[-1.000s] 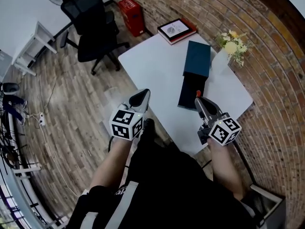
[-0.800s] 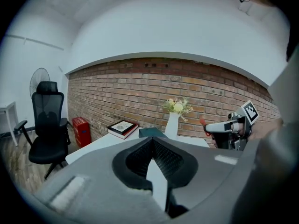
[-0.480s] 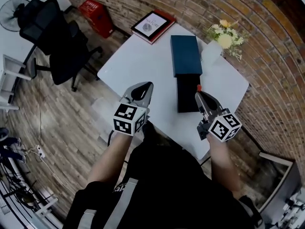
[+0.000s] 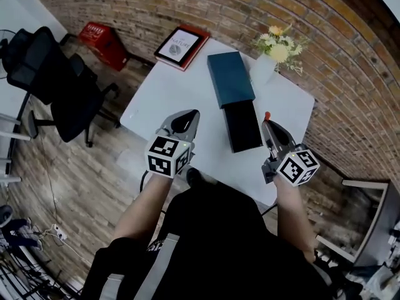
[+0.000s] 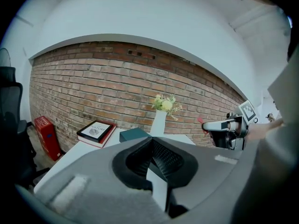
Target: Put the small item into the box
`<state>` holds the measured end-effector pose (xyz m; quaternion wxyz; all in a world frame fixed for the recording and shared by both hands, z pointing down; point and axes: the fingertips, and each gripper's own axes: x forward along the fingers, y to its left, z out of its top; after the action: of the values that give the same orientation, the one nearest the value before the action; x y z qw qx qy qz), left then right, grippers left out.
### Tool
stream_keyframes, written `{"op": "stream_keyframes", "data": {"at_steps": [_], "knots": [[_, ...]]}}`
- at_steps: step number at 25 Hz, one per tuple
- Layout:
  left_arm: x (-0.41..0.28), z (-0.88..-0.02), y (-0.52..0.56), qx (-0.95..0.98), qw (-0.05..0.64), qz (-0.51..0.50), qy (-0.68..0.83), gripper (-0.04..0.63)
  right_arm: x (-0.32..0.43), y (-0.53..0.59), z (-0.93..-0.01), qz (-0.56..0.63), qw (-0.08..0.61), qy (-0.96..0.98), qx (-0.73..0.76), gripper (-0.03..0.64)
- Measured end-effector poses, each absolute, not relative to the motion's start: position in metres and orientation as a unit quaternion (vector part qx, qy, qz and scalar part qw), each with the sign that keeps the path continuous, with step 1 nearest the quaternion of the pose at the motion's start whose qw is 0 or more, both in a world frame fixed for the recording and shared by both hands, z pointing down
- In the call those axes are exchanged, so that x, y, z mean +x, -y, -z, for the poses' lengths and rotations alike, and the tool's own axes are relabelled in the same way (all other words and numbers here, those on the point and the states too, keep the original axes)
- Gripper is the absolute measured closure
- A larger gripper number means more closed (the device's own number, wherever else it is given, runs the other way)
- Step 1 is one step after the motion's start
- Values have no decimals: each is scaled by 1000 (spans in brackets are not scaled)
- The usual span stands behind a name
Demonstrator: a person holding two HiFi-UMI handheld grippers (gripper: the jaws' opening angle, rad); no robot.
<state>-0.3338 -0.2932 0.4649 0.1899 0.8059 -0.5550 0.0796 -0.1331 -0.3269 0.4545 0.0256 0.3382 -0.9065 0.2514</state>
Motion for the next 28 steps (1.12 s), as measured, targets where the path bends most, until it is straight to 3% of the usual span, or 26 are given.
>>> {"op": "stream_keyframes", "data": {"at_steps": [16, 28], "knots": [[-254, -462, 317, 824, 187, -102, 524, 588, -58, 317, -489, -281, 39, 883, 374, 603], [-245, -493, 355, 863, 196, -111, 453, 588, -93, 347, -531, -307, 107, 854, 405, 603]]}}
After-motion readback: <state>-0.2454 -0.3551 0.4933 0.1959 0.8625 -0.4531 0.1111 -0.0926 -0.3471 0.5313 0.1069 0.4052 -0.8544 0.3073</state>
